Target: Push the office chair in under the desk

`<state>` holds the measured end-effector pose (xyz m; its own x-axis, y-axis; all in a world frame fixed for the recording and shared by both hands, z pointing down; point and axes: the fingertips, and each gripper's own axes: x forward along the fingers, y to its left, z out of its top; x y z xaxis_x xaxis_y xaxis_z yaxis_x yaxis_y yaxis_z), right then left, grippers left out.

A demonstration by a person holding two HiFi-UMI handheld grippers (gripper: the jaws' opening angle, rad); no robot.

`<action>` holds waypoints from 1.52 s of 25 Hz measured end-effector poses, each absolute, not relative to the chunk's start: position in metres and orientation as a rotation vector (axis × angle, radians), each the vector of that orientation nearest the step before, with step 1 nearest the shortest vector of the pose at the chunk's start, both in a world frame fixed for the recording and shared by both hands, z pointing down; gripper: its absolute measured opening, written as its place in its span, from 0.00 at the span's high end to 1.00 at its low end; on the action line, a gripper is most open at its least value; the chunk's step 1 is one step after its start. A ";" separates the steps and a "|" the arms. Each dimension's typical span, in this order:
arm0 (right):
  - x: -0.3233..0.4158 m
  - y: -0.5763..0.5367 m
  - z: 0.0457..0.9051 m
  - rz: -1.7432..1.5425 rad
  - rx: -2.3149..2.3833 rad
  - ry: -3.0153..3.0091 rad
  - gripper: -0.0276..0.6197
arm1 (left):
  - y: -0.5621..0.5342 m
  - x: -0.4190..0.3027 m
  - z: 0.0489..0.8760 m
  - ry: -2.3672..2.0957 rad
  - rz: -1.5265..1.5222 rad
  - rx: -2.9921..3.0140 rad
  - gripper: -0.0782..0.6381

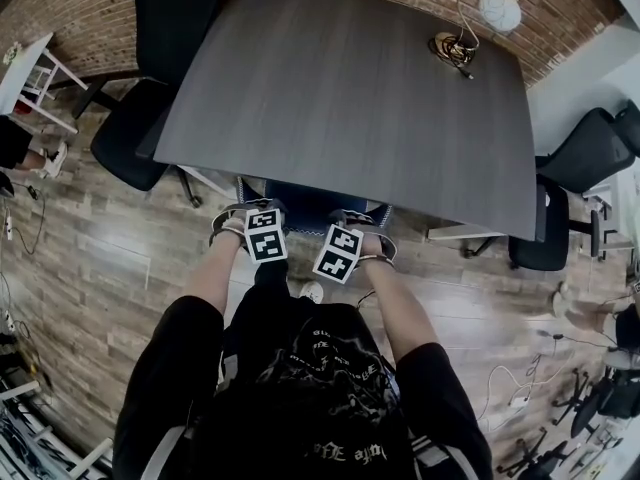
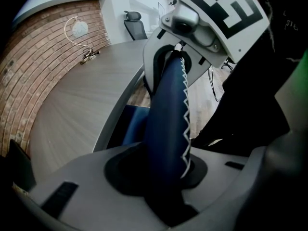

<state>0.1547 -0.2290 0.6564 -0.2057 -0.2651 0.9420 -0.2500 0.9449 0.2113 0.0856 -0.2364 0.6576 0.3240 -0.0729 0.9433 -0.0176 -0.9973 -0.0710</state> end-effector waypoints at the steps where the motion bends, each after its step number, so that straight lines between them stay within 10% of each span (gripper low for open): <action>1: 0.155 -0.230 0.656 -0.014 0.382 -1.793 0.80 | -0.238 0.086 0.657 0.086 -1.795 -2.517 0.74; 38: 0.149 -0.246 0.656 0.048 0.403 -1.793 0.77 | -0.259 0.082 0.657 0.021 -1.762 -2.504 0.72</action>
<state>0.1493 -0.2461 0.6562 -0.2039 -0.2450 0.9478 -0.2952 0.9385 0.1791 0.0824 -0.2592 0.6566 0.3387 -0.0572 0.9391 0.0346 -0.9967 -0.0732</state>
